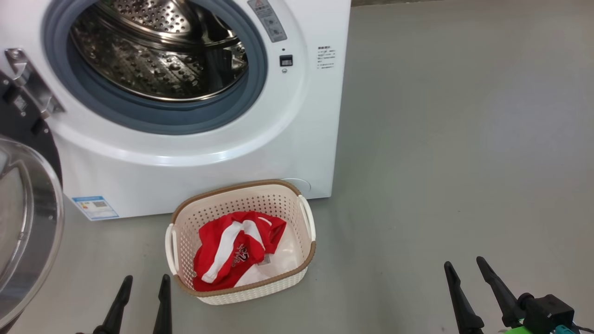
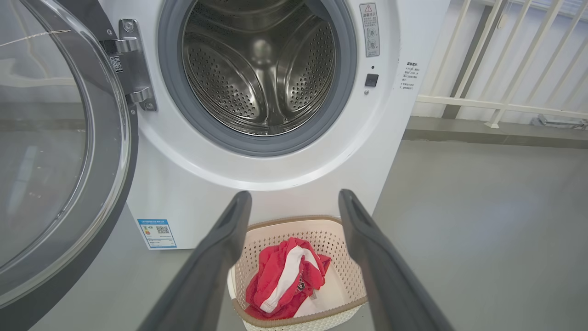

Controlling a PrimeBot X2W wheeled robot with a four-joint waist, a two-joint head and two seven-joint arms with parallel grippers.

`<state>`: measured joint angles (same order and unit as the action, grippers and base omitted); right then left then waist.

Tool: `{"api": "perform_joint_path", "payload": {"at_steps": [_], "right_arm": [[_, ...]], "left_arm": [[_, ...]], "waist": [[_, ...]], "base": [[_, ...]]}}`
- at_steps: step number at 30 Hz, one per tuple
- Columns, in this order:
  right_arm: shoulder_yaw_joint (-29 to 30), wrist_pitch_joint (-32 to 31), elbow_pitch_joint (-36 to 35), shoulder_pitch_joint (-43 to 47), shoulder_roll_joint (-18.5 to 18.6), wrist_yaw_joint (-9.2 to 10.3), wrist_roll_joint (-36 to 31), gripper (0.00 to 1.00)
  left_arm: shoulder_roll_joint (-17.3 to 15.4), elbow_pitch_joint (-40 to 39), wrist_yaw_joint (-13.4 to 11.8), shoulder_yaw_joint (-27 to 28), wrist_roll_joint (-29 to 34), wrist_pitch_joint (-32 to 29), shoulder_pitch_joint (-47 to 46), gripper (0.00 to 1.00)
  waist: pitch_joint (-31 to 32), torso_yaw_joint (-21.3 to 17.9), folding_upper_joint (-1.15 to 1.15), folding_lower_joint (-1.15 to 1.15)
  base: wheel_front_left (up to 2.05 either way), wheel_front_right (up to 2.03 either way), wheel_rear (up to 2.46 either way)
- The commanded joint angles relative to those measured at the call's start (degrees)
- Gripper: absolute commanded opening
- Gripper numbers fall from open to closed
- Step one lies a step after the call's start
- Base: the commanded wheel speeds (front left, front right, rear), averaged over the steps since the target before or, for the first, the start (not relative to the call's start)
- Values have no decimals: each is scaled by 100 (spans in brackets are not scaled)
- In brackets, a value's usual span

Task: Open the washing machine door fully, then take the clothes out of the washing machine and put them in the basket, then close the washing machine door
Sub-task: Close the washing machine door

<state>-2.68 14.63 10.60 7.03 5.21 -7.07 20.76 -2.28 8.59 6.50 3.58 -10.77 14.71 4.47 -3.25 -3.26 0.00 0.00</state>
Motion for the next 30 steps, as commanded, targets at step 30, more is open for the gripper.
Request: {"api": "perform_joint_path", "payload": {"at_steps": [30], "right_arm": [[-481, 37, -79, -65, 237, -42, 24, 100]], "left_arm": [[-60, -153, -691, -311, -660, 29, 96, 100]], "waist": [[176, 2507, 0, 0]], "base": [[0, 0, 0]]}}
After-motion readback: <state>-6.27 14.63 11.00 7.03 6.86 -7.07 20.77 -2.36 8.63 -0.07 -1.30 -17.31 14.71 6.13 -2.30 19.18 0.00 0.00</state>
